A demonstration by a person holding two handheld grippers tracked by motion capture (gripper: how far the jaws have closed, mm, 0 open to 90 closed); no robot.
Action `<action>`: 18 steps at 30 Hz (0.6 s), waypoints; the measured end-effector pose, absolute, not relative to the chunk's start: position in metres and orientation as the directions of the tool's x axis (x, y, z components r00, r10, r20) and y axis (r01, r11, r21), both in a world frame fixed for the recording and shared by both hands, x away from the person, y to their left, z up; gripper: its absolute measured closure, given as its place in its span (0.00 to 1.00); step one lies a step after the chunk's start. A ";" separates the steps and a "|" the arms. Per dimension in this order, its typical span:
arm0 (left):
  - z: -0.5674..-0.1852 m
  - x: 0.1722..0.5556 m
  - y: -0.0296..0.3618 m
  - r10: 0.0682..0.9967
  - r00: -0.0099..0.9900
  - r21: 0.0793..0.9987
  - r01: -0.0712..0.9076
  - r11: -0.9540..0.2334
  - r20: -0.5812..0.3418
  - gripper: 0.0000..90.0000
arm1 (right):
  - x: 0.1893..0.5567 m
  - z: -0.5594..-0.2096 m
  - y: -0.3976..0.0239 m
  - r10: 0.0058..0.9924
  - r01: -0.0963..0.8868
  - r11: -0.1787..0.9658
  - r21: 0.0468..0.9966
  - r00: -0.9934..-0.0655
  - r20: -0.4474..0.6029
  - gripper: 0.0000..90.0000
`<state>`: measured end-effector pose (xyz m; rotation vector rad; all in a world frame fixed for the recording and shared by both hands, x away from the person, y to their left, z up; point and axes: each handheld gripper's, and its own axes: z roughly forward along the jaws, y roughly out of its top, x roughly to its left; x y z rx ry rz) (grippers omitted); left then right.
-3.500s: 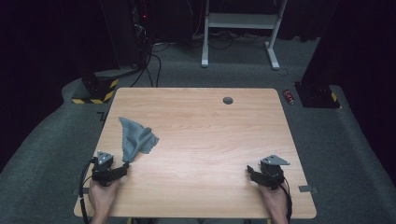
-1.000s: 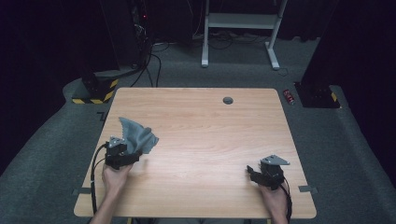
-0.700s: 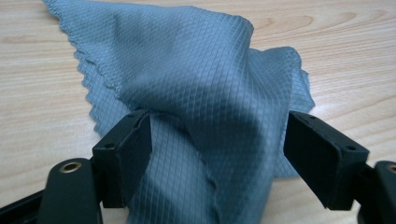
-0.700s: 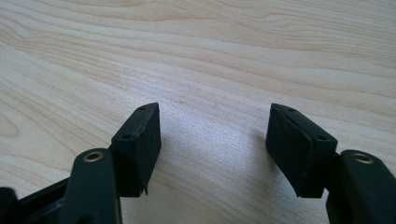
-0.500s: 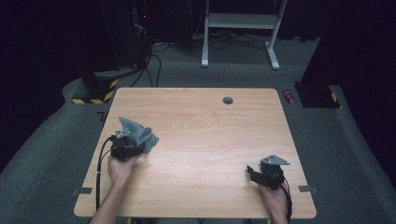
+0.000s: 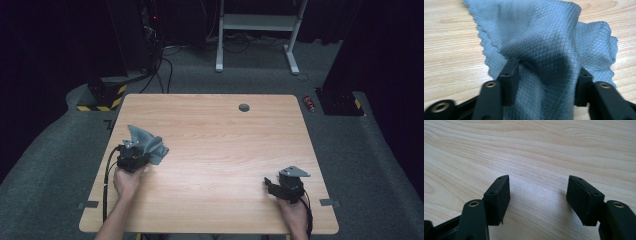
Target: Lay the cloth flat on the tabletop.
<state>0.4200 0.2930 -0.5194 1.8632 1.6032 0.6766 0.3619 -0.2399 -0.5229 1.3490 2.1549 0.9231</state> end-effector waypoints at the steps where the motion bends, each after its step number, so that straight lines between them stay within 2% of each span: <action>1: -0.519 0.420 0.293 0.989 0.149 0.714 0.692 -0.107 0.004 0.62 | 0.362 -0.523 -0.240 0.902 0.613 0.303 0.729 -0.432 -0.012 0.39; 5: -0.518 0.419 0.295 0.986 0.164 0.712 0.693 -0.112 -0.005 0.79 | 0.362 -0.523 -0.240 0.902 0.613 0.304 0.729 -0.432 -0.012 0.39; 8: -0.518 0.419 0.295 0.986 0.164 0.712 0.695 -0.098 -0.025 0.87 | 0.362 -0.523 -0.240 0.902 0.613 0.304 0.729 -0.432 -0.012 0.39; 13: -0.516 0.418 0.295 0.984 0.172 0.715 0.693 -0.092 -0.039 0.93 | 0.362 -0.523 -0.240 0.903 0.614 0.302 0.729 -0.430 -0.011 0.39; 18: -0.511 0.414 0.294 0.980 0.194 0.723 0.684 -0.100 -0.048 0.94 | 0.362 -0.523 -0.240 0.903 0.614 0.302 0.729 -0.430 -0.011 0.39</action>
